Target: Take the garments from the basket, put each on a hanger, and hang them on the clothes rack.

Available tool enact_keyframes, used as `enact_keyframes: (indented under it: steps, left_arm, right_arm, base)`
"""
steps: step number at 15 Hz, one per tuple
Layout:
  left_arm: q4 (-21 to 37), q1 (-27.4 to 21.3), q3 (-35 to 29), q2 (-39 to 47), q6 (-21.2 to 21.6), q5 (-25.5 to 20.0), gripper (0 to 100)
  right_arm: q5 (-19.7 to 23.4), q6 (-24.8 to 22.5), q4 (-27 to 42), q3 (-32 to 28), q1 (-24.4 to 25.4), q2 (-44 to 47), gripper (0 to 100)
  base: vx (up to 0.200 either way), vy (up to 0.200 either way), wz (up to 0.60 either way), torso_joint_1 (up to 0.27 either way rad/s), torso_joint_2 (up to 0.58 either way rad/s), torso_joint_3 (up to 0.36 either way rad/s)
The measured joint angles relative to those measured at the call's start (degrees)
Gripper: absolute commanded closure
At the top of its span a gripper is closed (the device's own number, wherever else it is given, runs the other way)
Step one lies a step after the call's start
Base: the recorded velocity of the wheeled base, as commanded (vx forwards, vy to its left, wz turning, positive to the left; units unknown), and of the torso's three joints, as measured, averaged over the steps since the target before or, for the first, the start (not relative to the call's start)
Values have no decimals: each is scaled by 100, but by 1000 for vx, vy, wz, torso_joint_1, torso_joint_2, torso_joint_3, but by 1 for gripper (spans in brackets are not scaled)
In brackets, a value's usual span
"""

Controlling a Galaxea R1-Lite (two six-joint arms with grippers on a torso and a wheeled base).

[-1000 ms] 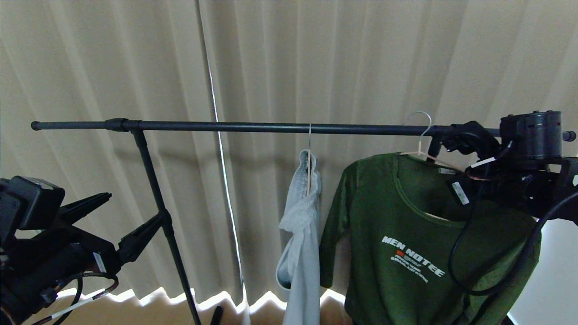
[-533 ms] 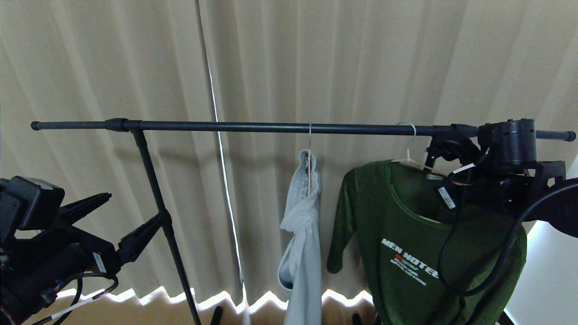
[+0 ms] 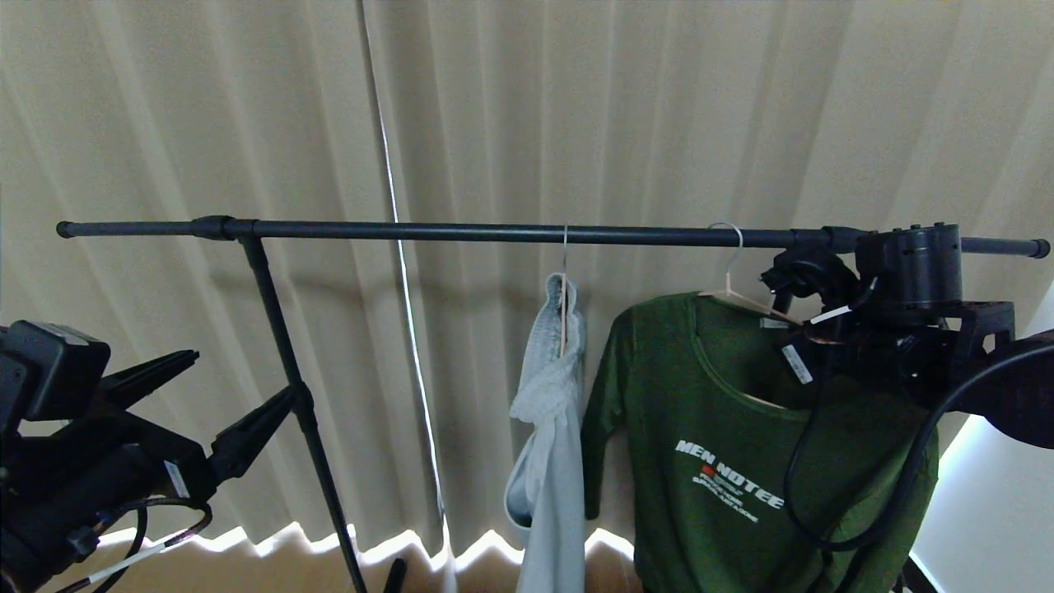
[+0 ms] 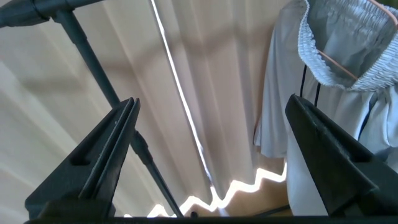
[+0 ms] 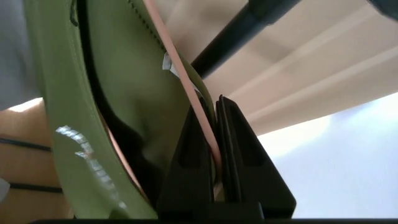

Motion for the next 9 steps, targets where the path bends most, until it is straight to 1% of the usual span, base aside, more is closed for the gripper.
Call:
enact_keyframes:
  steps: [3, 4, 8, 9]
  left_arm:
    - [1, 0, 0, -20, -2, -2, 0]
    - [1, 0, 0, -20, -5, -2, 0]
    - [9, 0, 11, -28, -5, -2, 0]
    - [9, 0, 21, -28, -7, -2, 0]
  right_arm:
    - [0, 0, -7, 11, 5, -7, 100]
    - [2, 0, -13, 23, 5, -13, 0]
    - [13, 52, -65, 59, 16, -44, 0]
    - [13, 107, -254, 100, 22, -62, 0]
  base:
    - [0, 0, 0, 0, 0, 0]
    - [0, 0, 0, 0, 0, 0]
    - [0, 0, 0, 0, 0, 0]
    - [0, 0, 0, 0, 0, 0]
